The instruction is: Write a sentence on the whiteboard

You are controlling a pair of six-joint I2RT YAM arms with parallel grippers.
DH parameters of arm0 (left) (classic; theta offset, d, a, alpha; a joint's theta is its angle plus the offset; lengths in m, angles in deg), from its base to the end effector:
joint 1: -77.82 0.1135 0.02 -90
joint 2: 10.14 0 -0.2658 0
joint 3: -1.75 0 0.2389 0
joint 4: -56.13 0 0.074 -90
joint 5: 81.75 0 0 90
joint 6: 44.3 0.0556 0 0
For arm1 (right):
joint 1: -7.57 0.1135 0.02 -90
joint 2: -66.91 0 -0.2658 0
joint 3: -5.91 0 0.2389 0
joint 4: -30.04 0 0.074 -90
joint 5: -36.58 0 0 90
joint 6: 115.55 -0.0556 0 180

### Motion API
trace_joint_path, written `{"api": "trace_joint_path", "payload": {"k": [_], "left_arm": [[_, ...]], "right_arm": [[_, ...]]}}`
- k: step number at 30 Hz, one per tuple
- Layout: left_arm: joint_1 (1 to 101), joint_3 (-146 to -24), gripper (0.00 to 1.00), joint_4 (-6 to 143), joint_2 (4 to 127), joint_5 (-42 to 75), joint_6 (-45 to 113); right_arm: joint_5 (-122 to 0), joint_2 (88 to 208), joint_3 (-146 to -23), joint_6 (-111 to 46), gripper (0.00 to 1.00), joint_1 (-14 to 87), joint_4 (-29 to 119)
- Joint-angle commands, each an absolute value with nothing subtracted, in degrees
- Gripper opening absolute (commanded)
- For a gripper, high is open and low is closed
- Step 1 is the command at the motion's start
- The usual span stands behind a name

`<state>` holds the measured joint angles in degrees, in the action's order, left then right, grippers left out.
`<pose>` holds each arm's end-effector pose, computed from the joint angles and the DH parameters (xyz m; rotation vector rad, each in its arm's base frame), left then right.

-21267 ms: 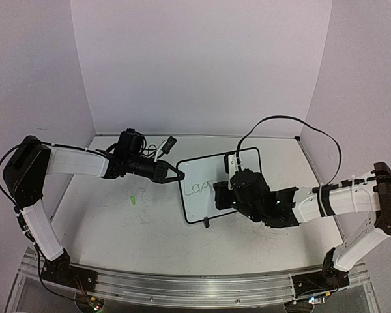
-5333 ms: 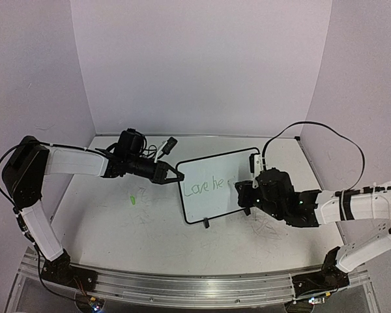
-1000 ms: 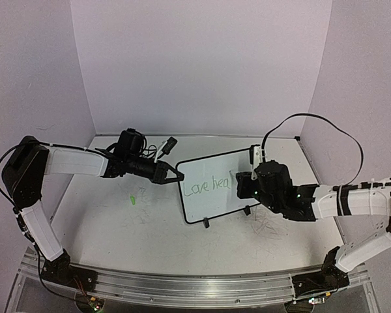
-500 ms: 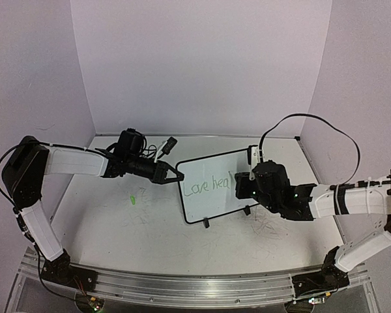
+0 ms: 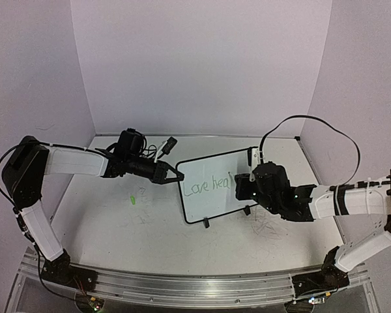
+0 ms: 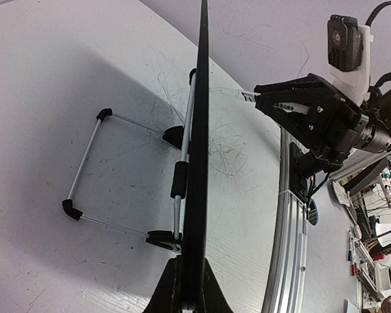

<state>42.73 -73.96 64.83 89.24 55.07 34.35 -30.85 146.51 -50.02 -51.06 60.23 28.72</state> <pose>0.2850 -0.2498 0.2198 0.9511 2.0152 -1.3326 0.2030 0.2309 0.2314 -0.2040 1.9547 0.5212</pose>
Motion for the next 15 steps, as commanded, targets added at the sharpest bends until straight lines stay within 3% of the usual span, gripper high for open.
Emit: {"api": "trace_joint_path", "payload": {"k": [1, 15], "left_arm": [[42.57, -75.90, 0.00, 66.85, 87.36, 56.85, 34.57], [42.58, -75.90, 0.00, 66.83, 87.34, 56.84, 34.57]], "right_arm": [[-31.77, 145.83, -48.53, -52.41, 0.00, 60.10, 28.75], [-32.31, 145.40, -46.01, -54.67, 0.00, 61.04, 28.86]]}}
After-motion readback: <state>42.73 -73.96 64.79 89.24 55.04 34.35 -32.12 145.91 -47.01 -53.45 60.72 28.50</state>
